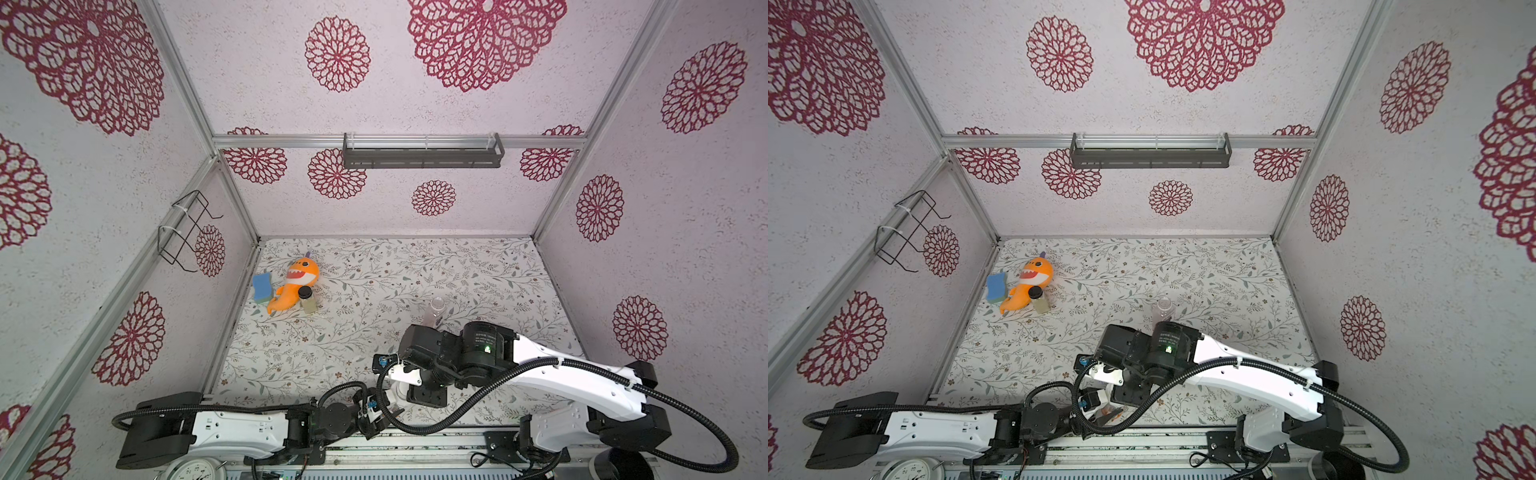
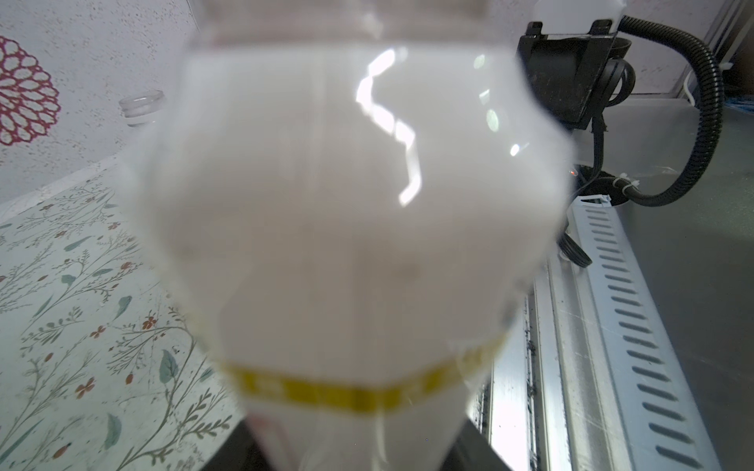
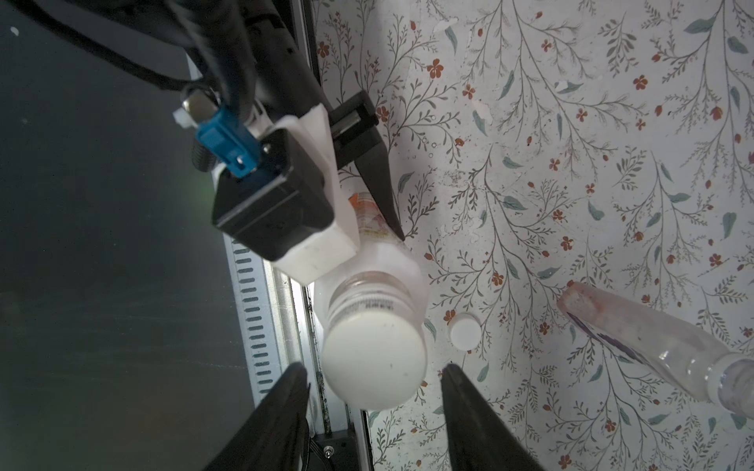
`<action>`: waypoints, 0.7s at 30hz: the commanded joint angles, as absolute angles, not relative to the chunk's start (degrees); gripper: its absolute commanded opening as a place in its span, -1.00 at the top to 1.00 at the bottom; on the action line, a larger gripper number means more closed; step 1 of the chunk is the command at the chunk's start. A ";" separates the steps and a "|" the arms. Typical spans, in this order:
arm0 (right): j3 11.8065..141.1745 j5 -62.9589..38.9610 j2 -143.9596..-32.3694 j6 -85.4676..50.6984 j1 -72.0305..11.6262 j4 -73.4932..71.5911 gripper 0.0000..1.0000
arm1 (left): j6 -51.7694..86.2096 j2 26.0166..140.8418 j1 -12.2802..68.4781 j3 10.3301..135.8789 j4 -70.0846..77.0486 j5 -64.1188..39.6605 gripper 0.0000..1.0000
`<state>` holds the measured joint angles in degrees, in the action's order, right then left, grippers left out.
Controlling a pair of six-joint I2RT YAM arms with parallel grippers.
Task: Screw on the bottle caps
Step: Screw the bottle cap onto the plastic bottle.
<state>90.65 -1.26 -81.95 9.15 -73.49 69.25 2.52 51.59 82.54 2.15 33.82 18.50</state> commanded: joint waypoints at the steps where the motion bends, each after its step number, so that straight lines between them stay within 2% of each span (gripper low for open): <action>1: 91.77 -0.18 -81.73 10.54 -73.78 69.61 -0.12 | 1.51 51.60 83.40 3.78 36.30 18.27 -0.01; 12: 91.23 -1.13 -82.95 10.94 -73.70 69.37 0.02 | 1.14 50.93 83.59 3.43 36.74 18.61 -0.01; 17: 91.64 -1.55 -83.75 10.89 -73.76 69.30 0.01 | 0.97 50.63 83.69 3.24 36.92 18.81 -0.01; 21: 91.82 -1.59 -83.94 10.82 -73.72 69.35 0.14 | 0.94 50.19 83.77 3.16 36.97 19.13 0.00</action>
<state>90.61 -1.61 -84.03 10.50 -73.54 69.06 1.80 51.27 82.91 2.22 33.85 18.83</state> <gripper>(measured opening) 0.436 0.506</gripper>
